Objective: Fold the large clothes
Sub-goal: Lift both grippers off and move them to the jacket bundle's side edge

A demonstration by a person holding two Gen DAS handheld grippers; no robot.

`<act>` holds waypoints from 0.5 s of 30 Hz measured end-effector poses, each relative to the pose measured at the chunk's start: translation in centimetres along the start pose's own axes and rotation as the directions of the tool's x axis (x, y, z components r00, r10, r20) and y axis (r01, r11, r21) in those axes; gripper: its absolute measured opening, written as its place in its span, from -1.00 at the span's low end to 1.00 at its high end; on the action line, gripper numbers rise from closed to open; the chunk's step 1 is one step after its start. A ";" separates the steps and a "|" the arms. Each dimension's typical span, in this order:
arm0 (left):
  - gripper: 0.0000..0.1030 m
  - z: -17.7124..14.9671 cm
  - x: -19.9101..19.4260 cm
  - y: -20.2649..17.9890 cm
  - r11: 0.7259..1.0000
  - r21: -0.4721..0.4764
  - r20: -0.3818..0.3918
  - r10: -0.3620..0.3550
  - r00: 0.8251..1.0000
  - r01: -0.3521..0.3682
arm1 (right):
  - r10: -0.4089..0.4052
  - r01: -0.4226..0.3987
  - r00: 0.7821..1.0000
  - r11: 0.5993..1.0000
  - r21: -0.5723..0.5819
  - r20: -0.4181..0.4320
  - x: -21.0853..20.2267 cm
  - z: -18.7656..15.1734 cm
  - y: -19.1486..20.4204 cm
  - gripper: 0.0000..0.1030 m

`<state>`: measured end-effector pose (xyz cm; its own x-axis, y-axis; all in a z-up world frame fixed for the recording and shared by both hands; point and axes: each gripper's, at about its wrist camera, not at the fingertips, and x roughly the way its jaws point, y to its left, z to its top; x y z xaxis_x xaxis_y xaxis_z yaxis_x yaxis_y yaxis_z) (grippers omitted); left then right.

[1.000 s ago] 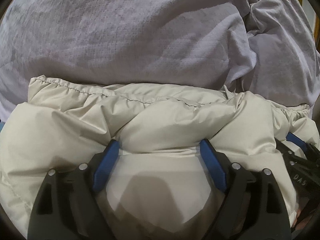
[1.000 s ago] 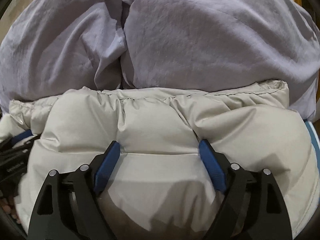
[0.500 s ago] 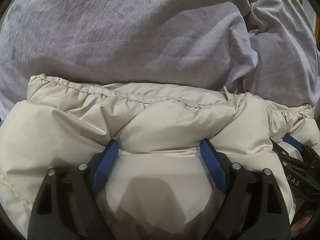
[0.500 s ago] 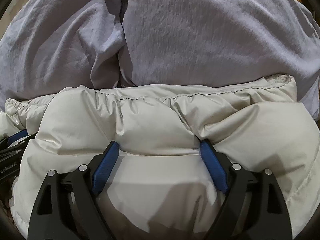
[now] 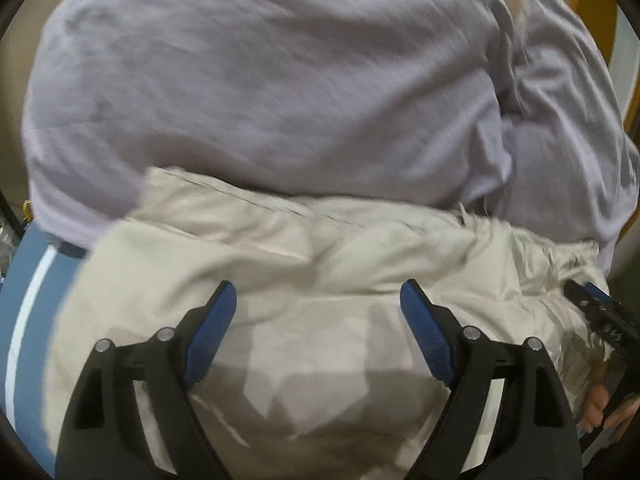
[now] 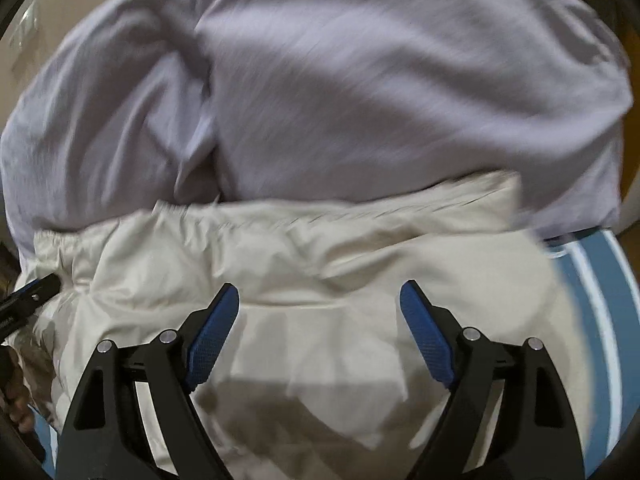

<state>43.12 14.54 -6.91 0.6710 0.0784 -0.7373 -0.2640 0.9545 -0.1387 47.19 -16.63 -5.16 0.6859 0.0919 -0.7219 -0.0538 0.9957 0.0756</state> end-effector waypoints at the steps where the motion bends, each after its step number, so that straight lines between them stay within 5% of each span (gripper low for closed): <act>1: 0.63 0.2 -0.2 0.5 1.000 -0.004 0.011 0.005 1.000 -0.005 | -0.010 0.010 1.000 1.000 0.002 0.009 -0.2 0.2 -0.4 0.64; 7: 0.63 1.7 0.4 2.8 0.994 0.020 0.051 0.103 0.993 -0.104 | -0.084 0.083 0.996 0.996 0.024 0.025 0.2 0.4 -3.0 0.64; 15: 0.63 1.7 3.5 4.7 0.988 -0.019 0.014 0.152 0.988 -0.152 | -0.139 0.139 0.990 0.990 0.011 -0.027 4.6 -0.5 -3.8 0.60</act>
<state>45.37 19.82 -8.98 0.6327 0.2268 -0.7404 -0.3758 0.9259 -0.0375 50.21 -19.98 -9.14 0.6671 -0.0466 -0.7435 0.0498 0.9986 -0.0180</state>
